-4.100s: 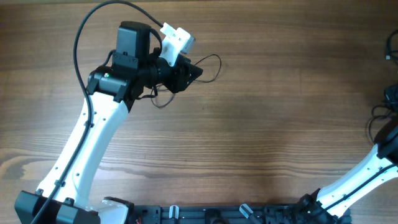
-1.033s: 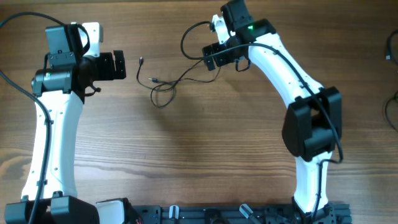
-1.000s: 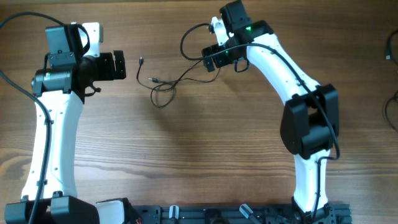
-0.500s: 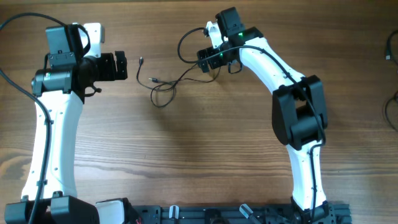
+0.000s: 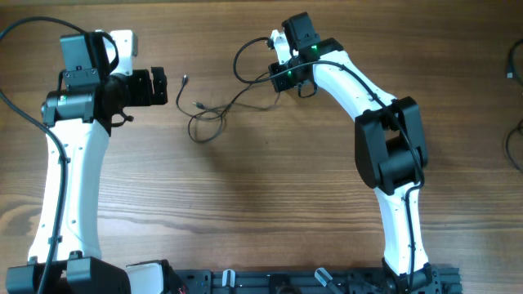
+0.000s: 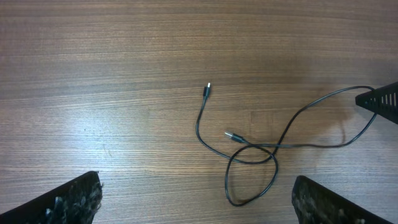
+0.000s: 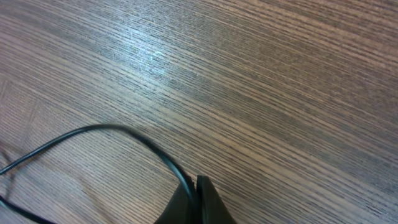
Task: Untangle cables
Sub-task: 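Grasp the remaining cable with the right gripper and carry it right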
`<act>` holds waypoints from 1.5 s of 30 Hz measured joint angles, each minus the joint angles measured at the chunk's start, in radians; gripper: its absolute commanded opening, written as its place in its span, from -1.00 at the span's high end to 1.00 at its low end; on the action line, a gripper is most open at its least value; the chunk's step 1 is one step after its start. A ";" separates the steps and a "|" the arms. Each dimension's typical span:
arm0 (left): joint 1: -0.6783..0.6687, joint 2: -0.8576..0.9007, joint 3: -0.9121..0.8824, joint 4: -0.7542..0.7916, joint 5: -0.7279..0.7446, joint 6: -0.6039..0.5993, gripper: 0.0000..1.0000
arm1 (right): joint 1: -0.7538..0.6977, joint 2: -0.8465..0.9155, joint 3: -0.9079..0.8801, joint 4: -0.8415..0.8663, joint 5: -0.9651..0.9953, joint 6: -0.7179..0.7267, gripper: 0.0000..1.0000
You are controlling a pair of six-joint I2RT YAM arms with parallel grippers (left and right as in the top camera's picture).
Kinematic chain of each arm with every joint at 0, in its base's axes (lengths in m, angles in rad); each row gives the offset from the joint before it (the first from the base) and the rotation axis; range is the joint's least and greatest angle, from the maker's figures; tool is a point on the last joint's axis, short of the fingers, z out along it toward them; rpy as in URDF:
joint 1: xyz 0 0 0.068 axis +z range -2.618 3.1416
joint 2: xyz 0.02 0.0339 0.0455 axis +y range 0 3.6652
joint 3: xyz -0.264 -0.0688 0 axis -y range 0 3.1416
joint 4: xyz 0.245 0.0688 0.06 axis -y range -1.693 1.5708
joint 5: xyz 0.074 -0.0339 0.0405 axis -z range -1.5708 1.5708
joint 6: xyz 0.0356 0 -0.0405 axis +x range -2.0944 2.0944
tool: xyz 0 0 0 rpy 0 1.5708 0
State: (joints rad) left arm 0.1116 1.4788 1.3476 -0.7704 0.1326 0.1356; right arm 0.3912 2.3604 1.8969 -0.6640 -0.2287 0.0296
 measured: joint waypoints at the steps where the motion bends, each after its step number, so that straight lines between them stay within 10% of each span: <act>1: 0.000 0.000 0.000 0.000 0.000 0.000 -1.00 | 0.000 0.000 0.000 0.000 0.000 0.014 0.92; 45: 0.000 0.000 0.000 -0.057 0.257 -0.063 -1.00 | -0.234 -0.816 0.105 -0.726 0.233 0.194 0.92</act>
State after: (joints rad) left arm 0.1112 1.4788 1.3476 -0.8276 0.3901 0.0723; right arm 0.1570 1.5444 2.0018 -1.3903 0.0044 0.2237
